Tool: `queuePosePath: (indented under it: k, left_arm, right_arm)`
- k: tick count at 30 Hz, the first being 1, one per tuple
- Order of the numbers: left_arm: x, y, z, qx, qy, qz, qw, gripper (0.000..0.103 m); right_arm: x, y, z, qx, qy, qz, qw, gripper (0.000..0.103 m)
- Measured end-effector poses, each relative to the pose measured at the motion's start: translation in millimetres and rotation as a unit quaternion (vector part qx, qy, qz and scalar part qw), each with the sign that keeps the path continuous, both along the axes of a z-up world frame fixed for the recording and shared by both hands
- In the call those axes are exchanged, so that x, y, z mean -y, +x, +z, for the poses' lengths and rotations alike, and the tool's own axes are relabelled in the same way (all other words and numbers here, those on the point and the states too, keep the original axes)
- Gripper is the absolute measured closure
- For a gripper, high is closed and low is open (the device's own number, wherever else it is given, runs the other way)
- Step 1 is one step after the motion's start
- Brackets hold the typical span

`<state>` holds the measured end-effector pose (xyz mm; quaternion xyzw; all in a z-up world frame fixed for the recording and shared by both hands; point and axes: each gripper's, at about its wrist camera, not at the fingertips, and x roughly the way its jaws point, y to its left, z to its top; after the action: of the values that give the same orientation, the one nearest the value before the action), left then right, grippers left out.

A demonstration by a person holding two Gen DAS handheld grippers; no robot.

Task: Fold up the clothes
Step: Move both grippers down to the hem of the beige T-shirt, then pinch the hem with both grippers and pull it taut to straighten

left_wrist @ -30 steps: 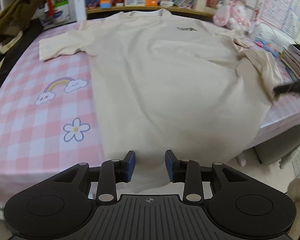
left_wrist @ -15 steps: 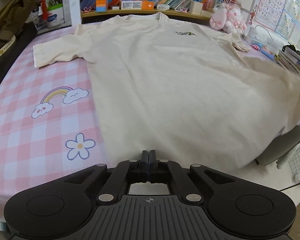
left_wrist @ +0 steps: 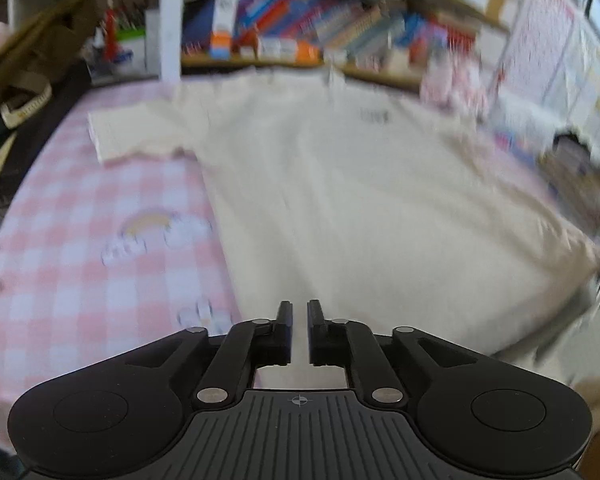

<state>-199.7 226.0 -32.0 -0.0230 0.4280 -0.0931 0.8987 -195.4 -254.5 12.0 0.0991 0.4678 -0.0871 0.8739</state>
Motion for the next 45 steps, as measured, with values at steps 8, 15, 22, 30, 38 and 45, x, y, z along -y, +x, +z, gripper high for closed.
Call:
queuePosePath:
  k: [8,15,22,30,38,45]
  left_arm:
    - [1,-21,-27,-0.037,0.015,-0.01,0.9992,0.05]
    - [-8,-12,-56,-0.058,-0.052,0.038,0.9963,0.056]
    - [-36,-23,-23,-0.012,-0.137,0.057,0.9889,0.102]
    - [-50,-12,-10,-0.02,-0.104,0.066,0.9922,0.101]
    - [-51,-12,-27,-0.064,-0.076,0.064,0.993,0.1]
    - [-43,-16,-30,-0.078,-0.071,0.04,0.9936,0.1]
  right_arm:
    - [-9,2,-20,0.002,-0.033,0.037,0.999,0.055]
    - [1,24,-44,-0.013,0.007,0.029,0.999,0.055]
    - [8,25,-48,-0.016,0.033,0.016,0.999,0.054]
    - [8,20,-64,-0.036,0.086,0.015,0.995,0.051]
    - [-6,19,-78,-0.031,0.127,0.028,0.991,0.05]
    - [1,16,-68,-0.012,0.142,0.033,0.989,0.095]
